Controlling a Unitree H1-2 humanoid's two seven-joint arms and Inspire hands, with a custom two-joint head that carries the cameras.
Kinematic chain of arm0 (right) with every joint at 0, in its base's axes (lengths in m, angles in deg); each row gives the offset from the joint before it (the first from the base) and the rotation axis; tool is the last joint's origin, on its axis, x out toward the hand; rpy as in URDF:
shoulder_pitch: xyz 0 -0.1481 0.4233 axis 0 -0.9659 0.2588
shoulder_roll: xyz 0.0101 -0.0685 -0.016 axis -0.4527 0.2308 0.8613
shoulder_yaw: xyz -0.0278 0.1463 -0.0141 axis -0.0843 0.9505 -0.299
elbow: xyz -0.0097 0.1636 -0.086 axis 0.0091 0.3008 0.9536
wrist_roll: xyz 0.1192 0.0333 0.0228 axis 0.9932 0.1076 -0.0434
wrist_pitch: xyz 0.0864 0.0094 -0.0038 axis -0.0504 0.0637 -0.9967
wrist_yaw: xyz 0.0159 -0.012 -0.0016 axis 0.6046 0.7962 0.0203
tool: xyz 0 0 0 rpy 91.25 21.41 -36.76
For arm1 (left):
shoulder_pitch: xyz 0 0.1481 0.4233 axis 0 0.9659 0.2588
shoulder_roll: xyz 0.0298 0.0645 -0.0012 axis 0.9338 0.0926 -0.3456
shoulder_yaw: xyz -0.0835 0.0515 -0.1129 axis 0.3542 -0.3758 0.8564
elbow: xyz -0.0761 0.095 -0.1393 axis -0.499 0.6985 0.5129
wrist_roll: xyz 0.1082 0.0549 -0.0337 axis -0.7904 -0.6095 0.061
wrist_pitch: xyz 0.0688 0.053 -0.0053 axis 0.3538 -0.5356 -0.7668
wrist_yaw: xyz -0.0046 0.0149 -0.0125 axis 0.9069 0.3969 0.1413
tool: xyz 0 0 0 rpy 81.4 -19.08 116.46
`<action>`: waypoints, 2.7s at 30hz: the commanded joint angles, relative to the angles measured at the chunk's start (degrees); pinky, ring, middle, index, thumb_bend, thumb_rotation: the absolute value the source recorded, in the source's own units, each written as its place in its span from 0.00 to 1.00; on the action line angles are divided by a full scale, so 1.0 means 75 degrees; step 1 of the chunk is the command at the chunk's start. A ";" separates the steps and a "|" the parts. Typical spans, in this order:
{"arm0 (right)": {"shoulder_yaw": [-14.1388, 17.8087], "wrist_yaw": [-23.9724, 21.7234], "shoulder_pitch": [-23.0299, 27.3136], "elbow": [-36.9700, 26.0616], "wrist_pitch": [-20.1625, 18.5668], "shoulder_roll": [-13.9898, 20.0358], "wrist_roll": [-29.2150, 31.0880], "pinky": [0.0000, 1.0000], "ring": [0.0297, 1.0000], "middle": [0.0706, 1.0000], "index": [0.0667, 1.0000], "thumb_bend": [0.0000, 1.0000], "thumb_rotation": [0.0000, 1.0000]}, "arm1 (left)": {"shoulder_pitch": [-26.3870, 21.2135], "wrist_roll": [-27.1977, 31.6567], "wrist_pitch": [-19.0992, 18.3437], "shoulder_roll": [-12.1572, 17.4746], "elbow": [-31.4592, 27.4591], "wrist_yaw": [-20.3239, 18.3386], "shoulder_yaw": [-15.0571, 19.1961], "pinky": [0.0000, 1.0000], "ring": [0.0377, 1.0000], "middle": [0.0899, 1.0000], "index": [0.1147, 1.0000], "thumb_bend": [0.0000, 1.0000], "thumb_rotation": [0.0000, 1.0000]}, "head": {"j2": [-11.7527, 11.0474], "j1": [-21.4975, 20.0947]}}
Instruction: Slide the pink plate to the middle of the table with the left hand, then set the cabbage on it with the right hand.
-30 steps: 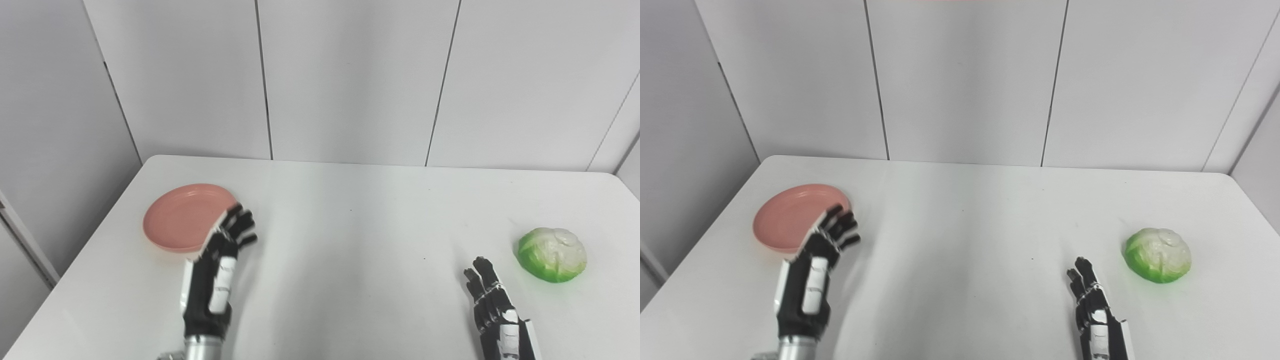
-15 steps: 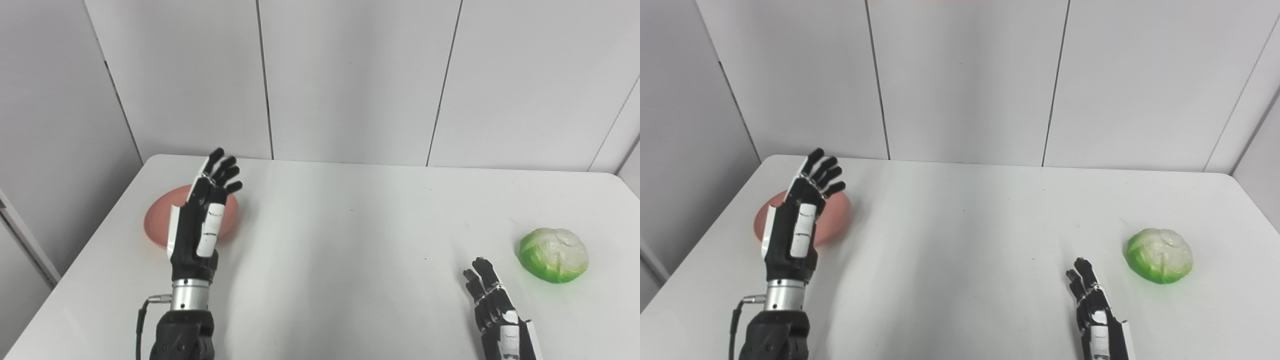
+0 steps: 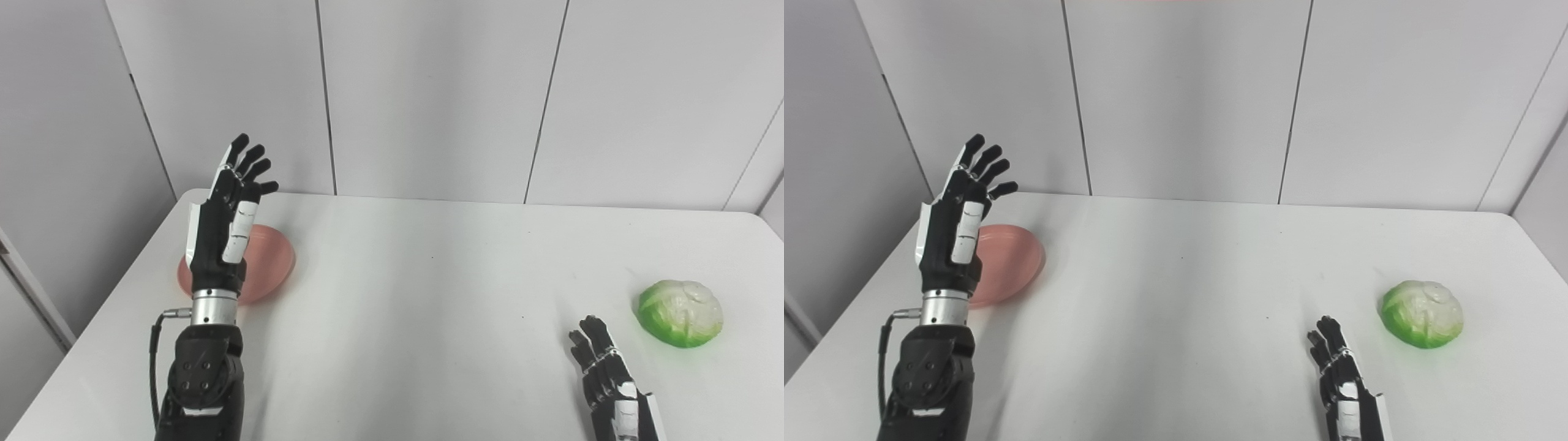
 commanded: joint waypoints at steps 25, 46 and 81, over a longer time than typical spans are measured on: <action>-0.0098 0.0127 -0.0523 -0.0032 -0.0767 0.0130 -0.0148 0.97 0.91 0.93 0.91 0.79 1.00 | -0.1433 0.0223 0.0450 0.1292 0.2160 0.0141 0.0549 0.75 0.88 0.89 0.88 0.92 0.87 | 0.0090 0.0039; -0.0141 0.0117 -0.0591 -0.0103 -0.0787 0.0165 -0.0207 0.95 0.91 0.91 0.91 0.81 1.00 | -0.2362 0.0542 0.1004 0.2056 0.4723 0.0234 0.0888 0.74 0.87 0.87 0.84 0.88 0.87 | 0.0195 -0.0002; -0.0233 0.0012 -0.0868 -0.0594 -0.1110 0.0292 -0.0287 0.95 0.90 0.87 0.90 0.80 1.00 | -0.3045 0.1660 0.2020 0.2586 0.8877 -0.0885 0.1020 0.72 0.82 0.82 0.79 0.93 0.80 | 0.0519 -0.0227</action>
